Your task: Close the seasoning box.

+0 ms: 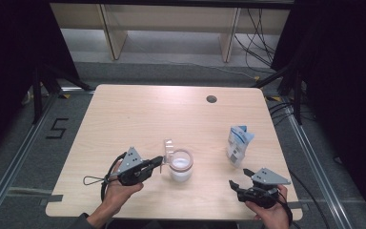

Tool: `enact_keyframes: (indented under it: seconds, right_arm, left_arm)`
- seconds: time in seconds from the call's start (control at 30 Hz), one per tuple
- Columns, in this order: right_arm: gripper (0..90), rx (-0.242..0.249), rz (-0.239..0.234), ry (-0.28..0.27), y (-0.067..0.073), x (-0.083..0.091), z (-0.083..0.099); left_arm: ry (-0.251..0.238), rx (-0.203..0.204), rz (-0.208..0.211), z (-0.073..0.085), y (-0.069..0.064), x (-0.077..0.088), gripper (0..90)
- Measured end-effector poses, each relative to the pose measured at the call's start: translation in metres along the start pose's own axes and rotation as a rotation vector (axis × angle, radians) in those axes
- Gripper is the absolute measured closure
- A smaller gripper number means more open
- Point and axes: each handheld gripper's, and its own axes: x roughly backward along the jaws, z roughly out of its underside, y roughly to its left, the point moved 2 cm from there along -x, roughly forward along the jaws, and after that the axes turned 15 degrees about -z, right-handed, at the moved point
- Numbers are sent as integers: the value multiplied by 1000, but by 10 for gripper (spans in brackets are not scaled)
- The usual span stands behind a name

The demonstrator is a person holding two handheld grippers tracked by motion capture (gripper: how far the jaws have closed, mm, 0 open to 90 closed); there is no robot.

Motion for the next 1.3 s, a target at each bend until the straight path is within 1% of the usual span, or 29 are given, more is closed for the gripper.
enact_keyframes:
  seconds: [0.1,0.13,0.17,0.2,0.27,0.33,0.5,0.53,0.57,0.6,0.7,0.73,0.8,0.83,0.97,1.0,1.1,1.17,1.2,1.27,1.3]
  right_arm:
    - [314,-4,-9,0,0,0,0]
    - [314,5,-2,0,0,0,0]
    - [314,19,6,-5,-1,0,0]
    - [314,1,0,0,0,0,0]
    - [314,-2,-8,0,0,0,0]
    - [314,0,-1,1,0,0,0]
    - [316,1,-2,3,0,0,0]
    - [316,-13,-1,4,1,0,0]
    - [316,-1,-3,3,0,0,0]
    - [316,0,-1,4,0,0,0]
    - [316,-2,-3,-2,1,0,0]
    - [316,1,-5,4,0,0,0]
    - [316,10,0,1,0,0,0]
    - [316,2,-3,3,0,0,0]
    - [317,1,-5,5,0,0,0]
    - [316,-2,-4,-3,1,-1,0]
    - [316,-3,-10,2,1,-1,0]
    - [316,2,-8,0,1,-1,0]
    - [316,4,-15,0,0,-2,0]
    - [316,2,-12,2,0,-2,0]
    - [316,3,-13,1,0,-2,0]
  left_arm:
    - [3,3,-3,0,-1,-3,892]
    - [4,-12,-6,-1,-1,-4,892]
    - [3,-7,-6,-1,0,-4,891]
    - [3,0,-5,-2,0,-4,892]
    - [4,-5,-5,-2,0,-4,891]
    - [4,-5,-4,-2,0,-4,891]
    - [7,-6,-1,-1,0,-4,891]
    - [3,-6,6,-1,0,-5,891]
    - [-1,-7,4,-1,0,-5,891]
    - [8,-12,-4,0,0,-5,891]
    - [13,-7,-3,0,0,-5,884]
    - [10,2,-6,0,0,-5,878]
    - [11,-1,-8,0,0,-5,878]
    - [11,0,-7,0,0,-5,878]
    - [10,0,-8,0,0,-5,874]
    - [3,2,-1,0,0,-5,874]
    - [-2,3,0,-1,0,-5,874]
    - [3,-4,-7,-2,0,-4,876]
    - [-7,0,0,-3,0,-4,876]
    - [-5,2,0,-4,0,-3,868]
    - [-12,0,4,-5,-1,-3,867]
